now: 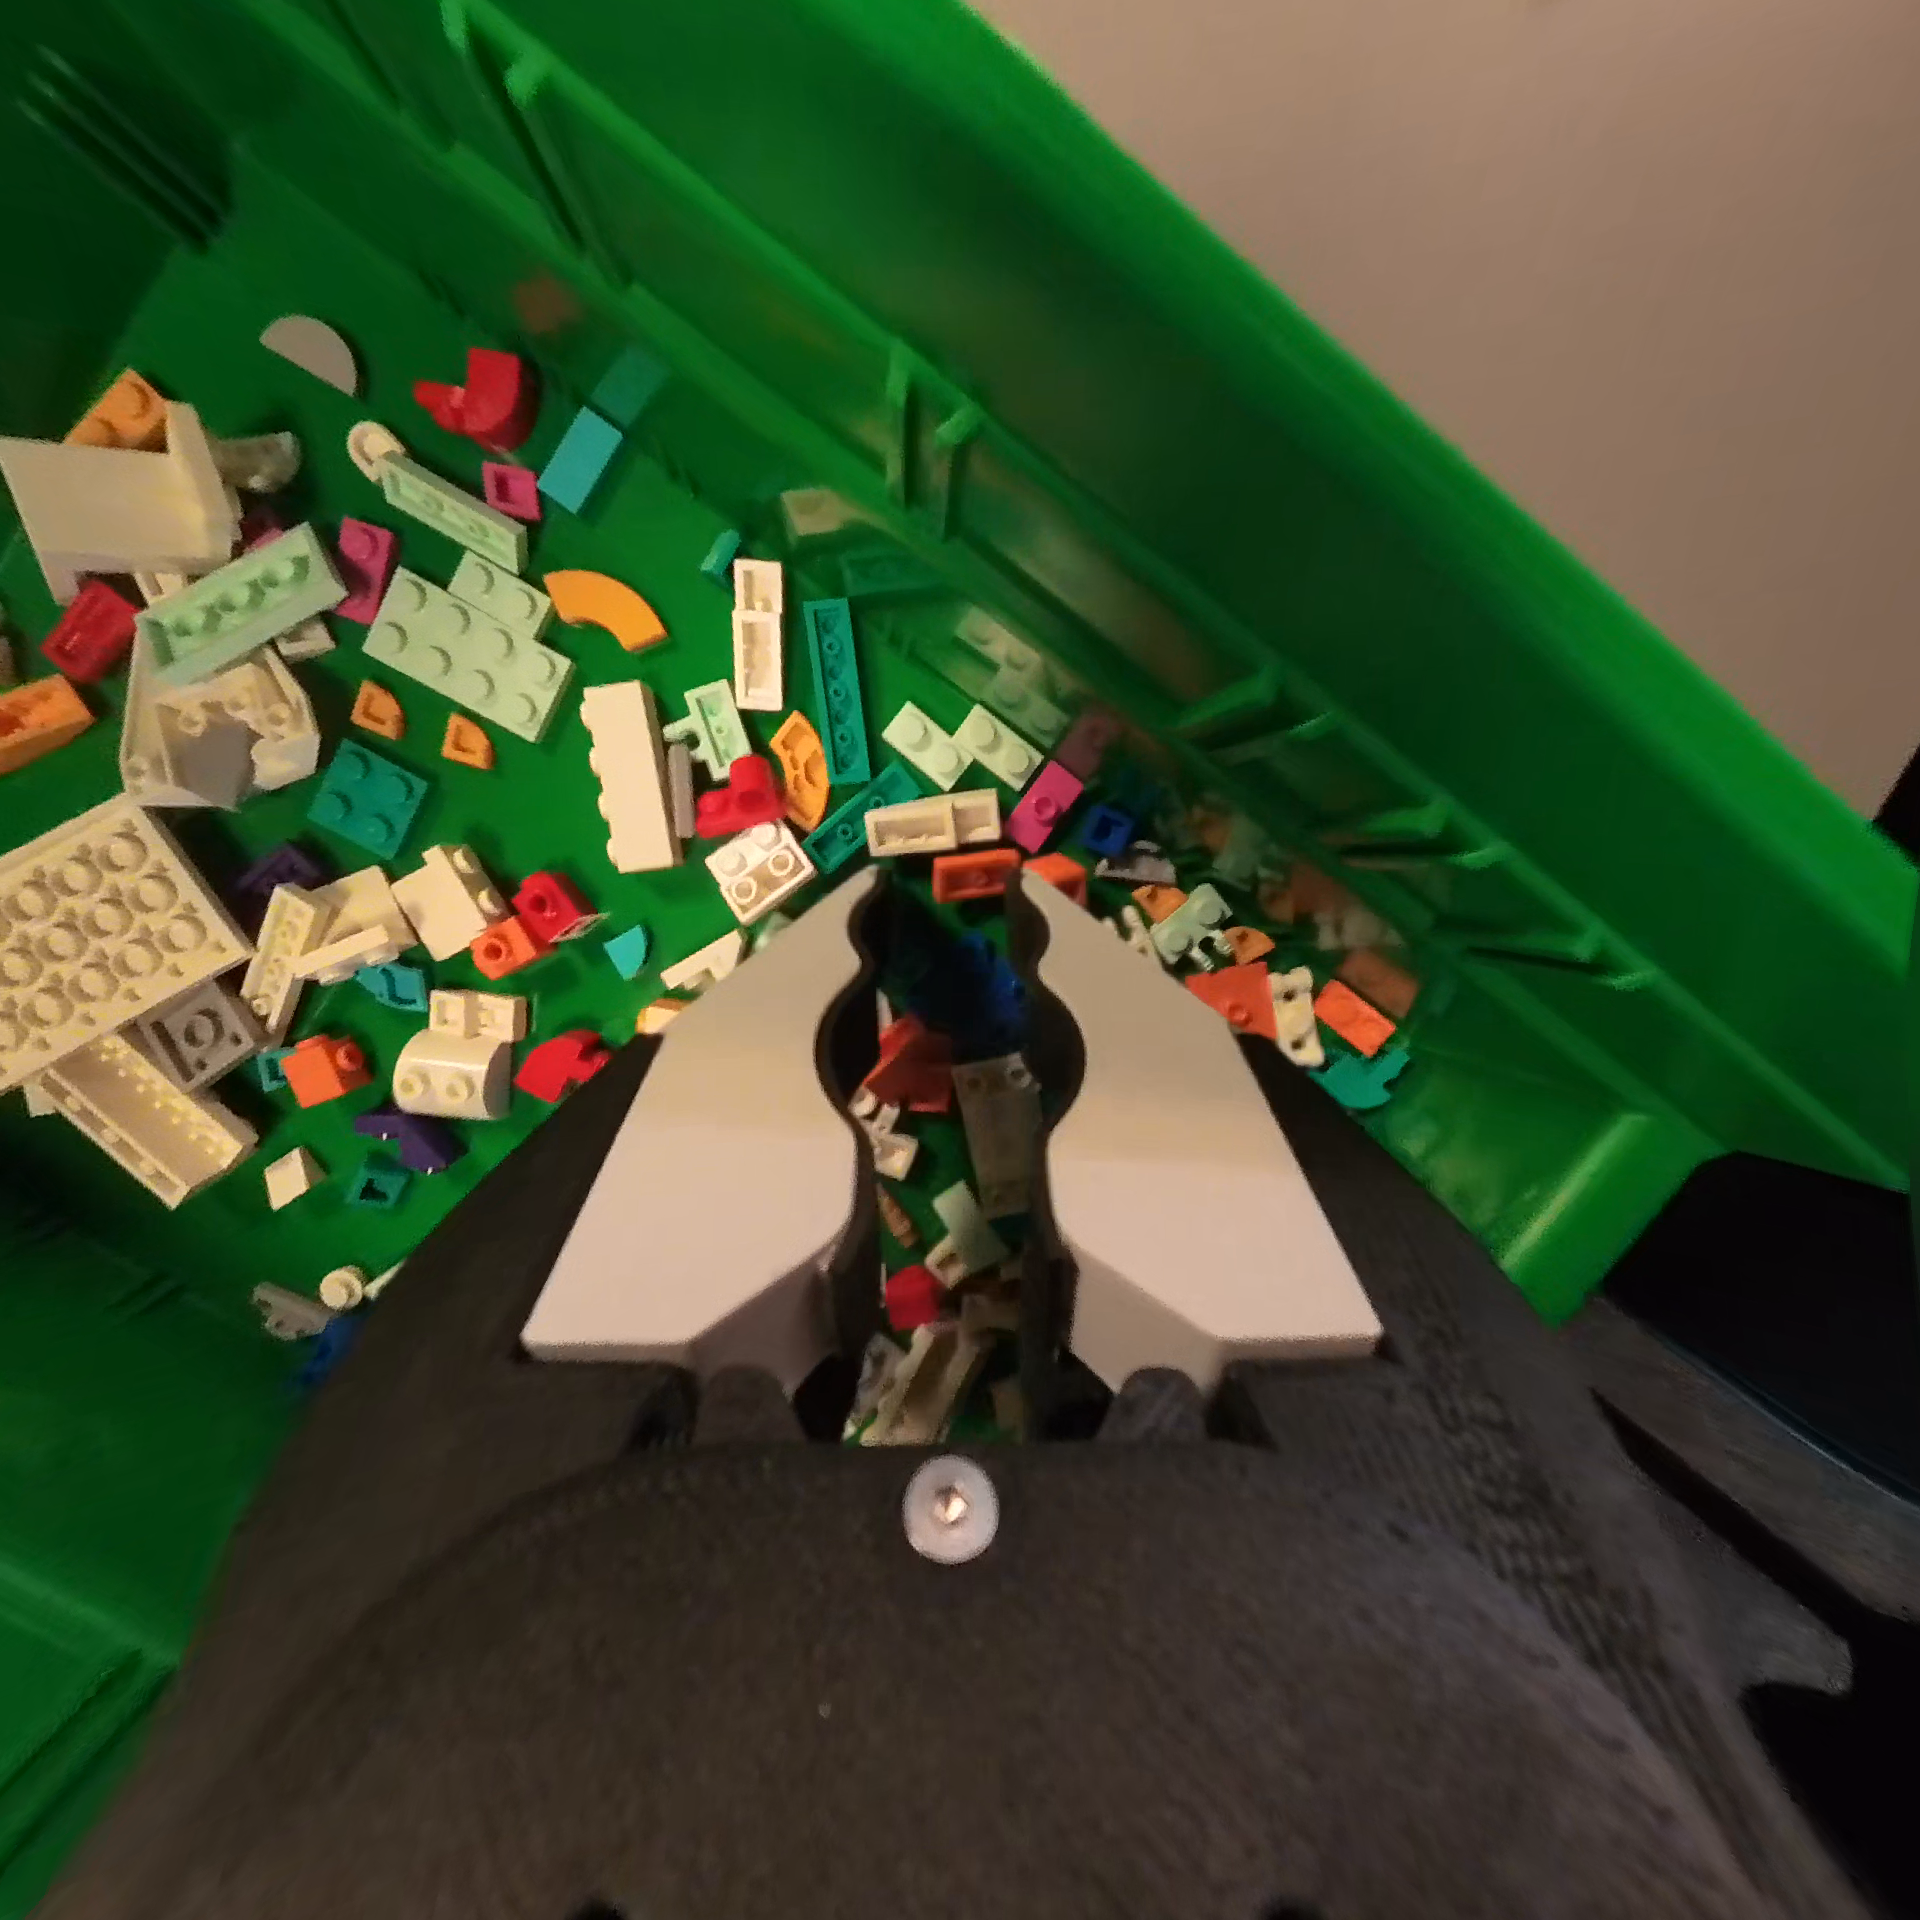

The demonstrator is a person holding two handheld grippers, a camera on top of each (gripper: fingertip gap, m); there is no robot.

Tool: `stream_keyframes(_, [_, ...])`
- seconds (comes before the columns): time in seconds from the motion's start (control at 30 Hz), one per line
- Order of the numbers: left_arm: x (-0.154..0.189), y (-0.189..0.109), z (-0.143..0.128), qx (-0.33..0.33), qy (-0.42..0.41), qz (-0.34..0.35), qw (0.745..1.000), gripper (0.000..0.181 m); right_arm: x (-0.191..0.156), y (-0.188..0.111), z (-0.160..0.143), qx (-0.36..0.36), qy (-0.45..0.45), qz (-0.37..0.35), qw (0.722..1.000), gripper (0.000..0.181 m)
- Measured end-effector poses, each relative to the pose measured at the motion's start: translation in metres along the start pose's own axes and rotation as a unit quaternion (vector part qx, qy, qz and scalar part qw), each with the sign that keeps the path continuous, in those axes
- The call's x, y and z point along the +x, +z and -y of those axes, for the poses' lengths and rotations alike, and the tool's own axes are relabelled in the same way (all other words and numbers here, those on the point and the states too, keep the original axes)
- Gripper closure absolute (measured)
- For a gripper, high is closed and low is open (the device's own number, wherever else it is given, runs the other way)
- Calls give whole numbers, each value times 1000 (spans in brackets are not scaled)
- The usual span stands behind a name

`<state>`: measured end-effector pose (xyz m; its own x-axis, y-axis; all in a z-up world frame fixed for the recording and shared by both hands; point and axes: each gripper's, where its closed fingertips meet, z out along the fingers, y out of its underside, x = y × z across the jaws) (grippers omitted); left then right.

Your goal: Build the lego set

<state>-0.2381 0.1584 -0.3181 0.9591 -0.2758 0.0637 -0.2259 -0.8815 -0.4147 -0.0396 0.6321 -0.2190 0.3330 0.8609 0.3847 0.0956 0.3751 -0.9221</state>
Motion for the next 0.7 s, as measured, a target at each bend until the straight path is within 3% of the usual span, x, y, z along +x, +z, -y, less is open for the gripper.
stream_keyframes(0.2, [4,3,2,-7,20,-12,1000,163,0,0,0,0,1,1,1000,145])
stream_keyframes(0.33, [1,3,2,-6,37,0,999,181,-1,0,0,2,1,2,1000,145])
stream_keyframes(0.67, [-10,-8,-10,19,2,45,999,181,-2,0,1,4,3,6,1000,145])
stream_keyframes(0.7, [-8,-9,-11,26,-4,38,999,174,-2,0,1,4,3,6,1000,145])
